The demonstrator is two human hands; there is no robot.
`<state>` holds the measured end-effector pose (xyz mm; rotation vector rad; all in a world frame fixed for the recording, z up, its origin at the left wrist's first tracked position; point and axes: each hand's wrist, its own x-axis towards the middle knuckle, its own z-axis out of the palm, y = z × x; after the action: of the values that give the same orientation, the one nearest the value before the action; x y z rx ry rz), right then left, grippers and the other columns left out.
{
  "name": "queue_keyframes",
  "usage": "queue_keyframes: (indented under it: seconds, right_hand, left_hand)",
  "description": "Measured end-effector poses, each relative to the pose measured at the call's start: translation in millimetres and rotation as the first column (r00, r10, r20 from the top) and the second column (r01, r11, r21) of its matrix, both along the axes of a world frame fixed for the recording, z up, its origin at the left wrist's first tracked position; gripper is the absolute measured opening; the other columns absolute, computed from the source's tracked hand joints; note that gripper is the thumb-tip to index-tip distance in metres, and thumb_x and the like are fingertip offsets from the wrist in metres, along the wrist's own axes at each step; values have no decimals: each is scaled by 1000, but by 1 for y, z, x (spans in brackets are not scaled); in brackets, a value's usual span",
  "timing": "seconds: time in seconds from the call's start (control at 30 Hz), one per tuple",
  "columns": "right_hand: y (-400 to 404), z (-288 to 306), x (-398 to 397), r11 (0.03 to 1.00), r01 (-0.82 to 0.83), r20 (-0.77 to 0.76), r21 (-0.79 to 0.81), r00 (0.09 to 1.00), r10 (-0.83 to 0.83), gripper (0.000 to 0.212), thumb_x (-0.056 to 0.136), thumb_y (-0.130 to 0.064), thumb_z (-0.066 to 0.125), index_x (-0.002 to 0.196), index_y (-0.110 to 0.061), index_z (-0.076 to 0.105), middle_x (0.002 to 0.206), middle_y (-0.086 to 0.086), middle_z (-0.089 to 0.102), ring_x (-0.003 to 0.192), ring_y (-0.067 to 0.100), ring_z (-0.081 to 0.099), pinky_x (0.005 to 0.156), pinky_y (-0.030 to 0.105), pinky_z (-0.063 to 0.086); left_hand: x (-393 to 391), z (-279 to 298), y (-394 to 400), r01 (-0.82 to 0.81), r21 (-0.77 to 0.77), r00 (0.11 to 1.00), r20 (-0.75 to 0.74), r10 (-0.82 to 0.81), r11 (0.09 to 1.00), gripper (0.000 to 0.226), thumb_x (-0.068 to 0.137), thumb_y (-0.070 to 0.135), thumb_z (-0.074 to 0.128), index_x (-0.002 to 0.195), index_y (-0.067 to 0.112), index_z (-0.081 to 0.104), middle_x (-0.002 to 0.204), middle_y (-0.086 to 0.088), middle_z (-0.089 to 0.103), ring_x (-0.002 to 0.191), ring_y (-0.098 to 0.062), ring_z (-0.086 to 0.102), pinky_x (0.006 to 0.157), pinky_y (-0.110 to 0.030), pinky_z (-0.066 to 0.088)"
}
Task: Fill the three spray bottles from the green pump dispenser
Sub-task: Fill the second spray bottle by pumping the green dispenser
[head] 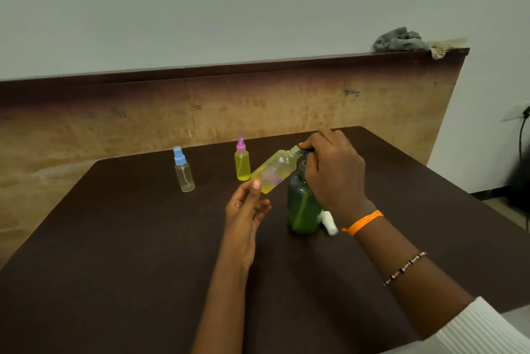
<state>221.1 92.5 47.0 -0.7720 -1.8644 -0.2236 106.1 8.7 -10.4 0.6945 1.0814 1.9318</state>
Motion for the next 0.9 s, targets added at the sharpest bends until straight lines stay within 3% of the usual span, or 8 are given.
queue_keyframes:
  seconds: [0.17,0.33,0.5,0.67,0.9]
  right_hand:
    - [1,-28,-5,999,-33,-106,10,994,33,31,86,-5,37,92,-3,67,85,9,62,75,25,60,48,32,50]
    - [3,-13,-2,998,-26,-35,51,999,28,27,81,-7,38,79,-5,65,76,6,60,71,21,53,41,27,42]
    - [8,6,2,999,-25,27,21,999,24,23,74,-6,43,73,-10,65,74,0,62,80,20,50,49,21,29]
    - [5,-28,-1,998,0,-47,68,999,3,29,80,0,40,91,-4,67,82,6,61,79,20,43,52,27,39]
    - [5,-4,4,997,-50,47,54,998,48,25,75,-7,40,78,-8,66,76,2,61,81,18,44,50,22,34]
  left_hand:
    - [-3,-1,2,0,5,1000,4,0,1000,32,70,37,61,98,22,64,87,5,62,72,-6,56,72,-22,53]
    - [-2,-2,-1,6,-4,1000,2,-6,1000,34,69,37,62,99,21,63,92,1,61,74,-8,56,74,-25,51]
    - [-1,-1,-2,11,2,1000,-8,-11,1000,34,68,38,62,98,22,63,89,3,62,73,-6,56,72,-22,52]
    - [-3,-3,1,2,7,1000,-5,-2,1000,36,67,39,64,98,21,64,85,4,63,72,-6,57,72,-22,52]
    - [-2,-3,-3,1,-11,1000,-15,-1,1000,37,67,39,64,99,20,63,88,3,62,70,-5,58,69,-22,51]
